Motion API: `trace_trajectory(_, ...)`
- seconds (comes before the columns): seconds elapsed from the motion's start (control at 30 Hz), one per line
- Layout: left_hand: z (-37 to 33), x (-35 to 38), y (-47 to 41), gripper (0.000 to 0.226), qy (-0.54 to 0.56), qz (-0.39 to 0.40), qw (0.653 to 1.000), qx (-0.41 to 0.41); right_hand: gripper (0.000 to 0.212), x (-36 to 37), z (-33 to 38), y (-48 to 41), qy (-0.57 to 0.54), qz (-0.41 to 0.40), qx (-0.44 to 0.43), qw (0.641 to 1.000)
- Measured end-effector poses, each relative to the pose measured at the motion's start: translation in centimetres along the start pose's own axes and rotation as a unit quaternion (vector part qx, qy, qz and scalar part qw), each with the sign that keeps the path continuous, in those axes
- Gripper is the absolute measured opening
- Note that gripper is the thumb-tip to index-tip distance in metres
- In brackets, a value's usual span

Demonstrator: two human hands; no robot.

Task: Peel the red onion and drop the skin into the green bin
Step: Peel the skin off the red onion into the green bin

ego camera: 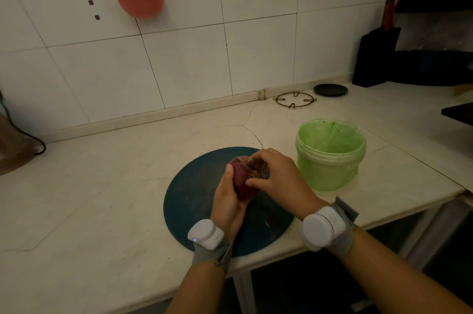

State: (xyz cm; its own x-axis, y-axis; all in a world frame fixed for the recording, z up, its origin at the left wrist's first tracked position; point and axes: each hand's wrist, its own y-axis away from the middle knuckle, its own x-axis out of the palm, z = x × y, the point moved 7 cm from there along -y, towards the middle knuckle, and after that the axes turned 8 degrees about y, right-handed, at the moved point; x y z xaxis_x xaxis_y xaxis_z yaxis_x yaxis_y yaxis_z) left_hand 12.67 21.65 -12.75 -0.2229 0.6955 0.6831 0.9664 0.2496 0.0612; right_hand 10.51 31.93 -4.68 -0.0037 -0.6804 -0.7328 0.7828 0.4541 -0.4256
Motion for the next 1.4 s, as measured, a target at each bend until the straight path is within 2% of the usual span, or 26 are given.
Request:
trace_trajectory(0.17,0.1,-0.9,0.0,0.055,-0.035,-0.053,0.998,0.017,0.025,0.4,-0.7,0.0,-0.027,-0.005,0.052,0.998)
trace_trajectory(0.3,0.2,-1.2,-0.2,0.067,-0.048,-0.051,0.997,0.025,0.016,0.6,-1.1,0.0,-0.050,-0.004,0.072,0.996)
trace_trajectory(0.43,0.5,-1.2,-0.5,0.069,-0.033,-0.049,0.998,0.021,0.010,0.8,-1.8,-0.4,-0.082,0.013,0.091,0.992)
trace_trajectory(0.67,0.6,-0.8,-0.4,0.036,0.003,-0.034,0.999,-0.004,0.006,0.7,-0.7,-0.5,-0.024,0.016,0.005,1.000)
trace_trajectory(0.93,0.9,-1.1,-0.5,0.053,0.042,-0.031,0.998,-0.033,0.008,0.5,0.8,-0.6,0.005,0.030,-0.092,0.995)
trace_trajectory(1.03,0.9,-1.0,-0.6,0.054,0.048,-0.030,0.998,-0.030,0.023,0.6,0.8,-0.7,-0.012,0.052,-0.076,0.996)
trace_trajectory(1.13,0.9,-0.9,-0.5,0.051,0.031,-0.031,0.999,-0.030,0.035,0.7,0.9,-1.1,0.023,0.095,-0.064,0.993)
trace_trajectory(1.27,0.9,-0.5,-0.3,0.049,0.038,-0.016,0.999,-0.031,0.023,0.1,1.4,-1.7,0.091,0.118,-0.117,0.982)
trace_trajectory(1.4,1.0,0.1,-0.1,0.056,0.087,0.014,0.995,-0.054,0.017,-0.7,1.8,-1.8,0.062,0.116,-0.146,0.980)
